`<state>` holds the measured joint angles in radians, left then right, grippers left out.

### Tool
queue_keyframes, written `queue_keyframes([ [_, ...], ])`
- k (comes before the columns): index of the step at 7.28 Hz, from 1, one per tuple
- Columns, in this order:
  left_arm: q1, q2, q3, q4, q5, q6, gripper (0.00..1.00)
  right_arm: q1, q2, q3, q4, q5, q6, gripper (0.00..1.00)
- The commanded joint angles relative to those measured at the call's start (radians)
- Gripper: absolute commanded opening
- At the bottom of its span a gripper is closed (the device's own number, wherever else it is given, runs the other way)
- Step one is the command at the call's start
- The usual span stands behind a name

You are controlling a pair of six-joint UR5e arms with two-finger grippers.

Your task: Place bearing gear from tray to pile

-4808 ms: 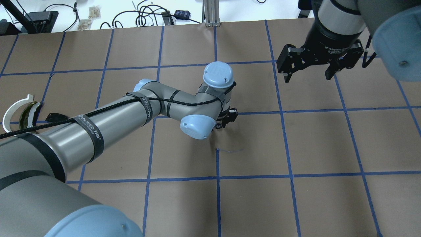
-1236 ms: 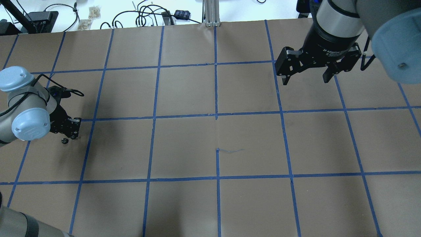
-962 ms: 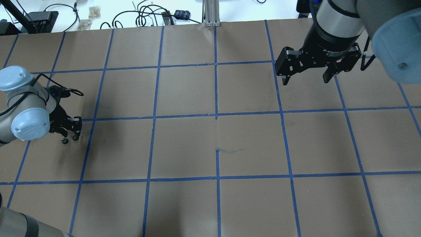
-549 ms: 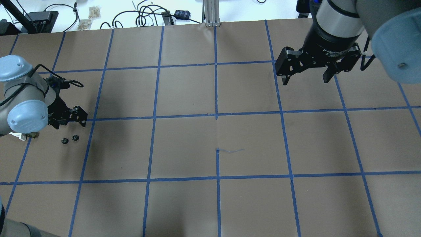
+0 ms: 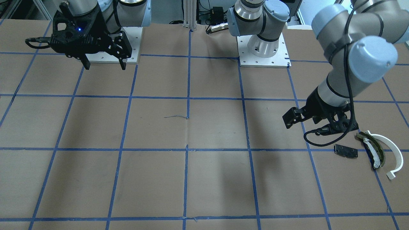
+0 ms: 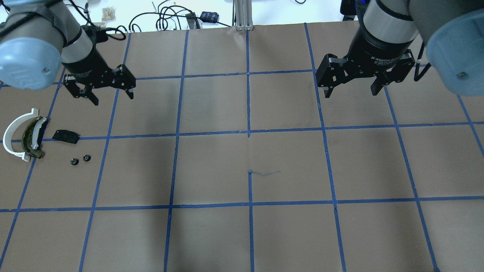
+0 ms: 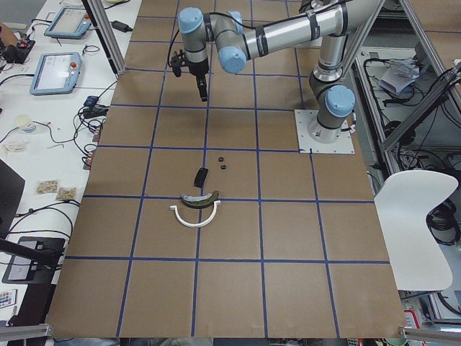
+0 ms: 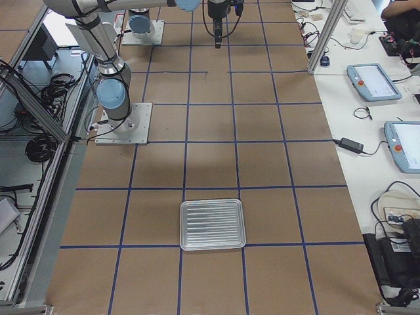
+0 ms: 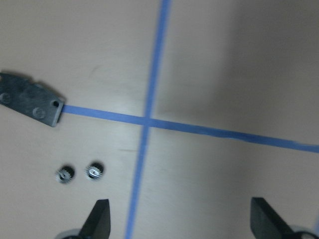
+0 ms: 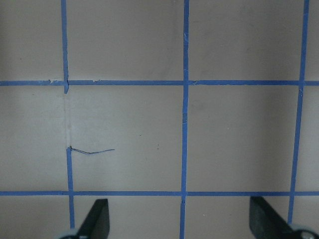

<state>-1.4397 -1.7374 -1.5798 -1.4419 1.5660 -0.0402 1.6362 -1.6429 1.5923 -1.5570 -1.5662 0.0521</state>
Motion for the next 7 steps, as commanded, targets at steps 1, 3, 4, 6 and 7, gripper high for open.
queue_keyframes([
  [1,-0.164,0.033,0.142,-0.11,-0.017,-0.063,1.0,0.001,0.0,0.0,0.0,0.0,0.0,1.0],
  [3,-0.234,0.048,0.158,-0.121,0.049,-0.066,1.0,0.001,0.0,0.0,0.002,0.0,0.0,1.0],
  [4,-0.232,0.07,0.153,-0.126,0.036,-0.07,1.0,0.001,0.0,0.0,0.002,0.0,0.0,1.0],
  [6,-0.24,0.123,0.109,-0.236,0.026,-0.087,1.0,0.001,0.0,0.0,0.002,0.0,0.0,1.0],
  [7,-0.219,0.146,0.089,-0.172,0.031,-0.083,1.0,0.001,0.0,0.0,0.002,0.0,0.0,1.0],
])
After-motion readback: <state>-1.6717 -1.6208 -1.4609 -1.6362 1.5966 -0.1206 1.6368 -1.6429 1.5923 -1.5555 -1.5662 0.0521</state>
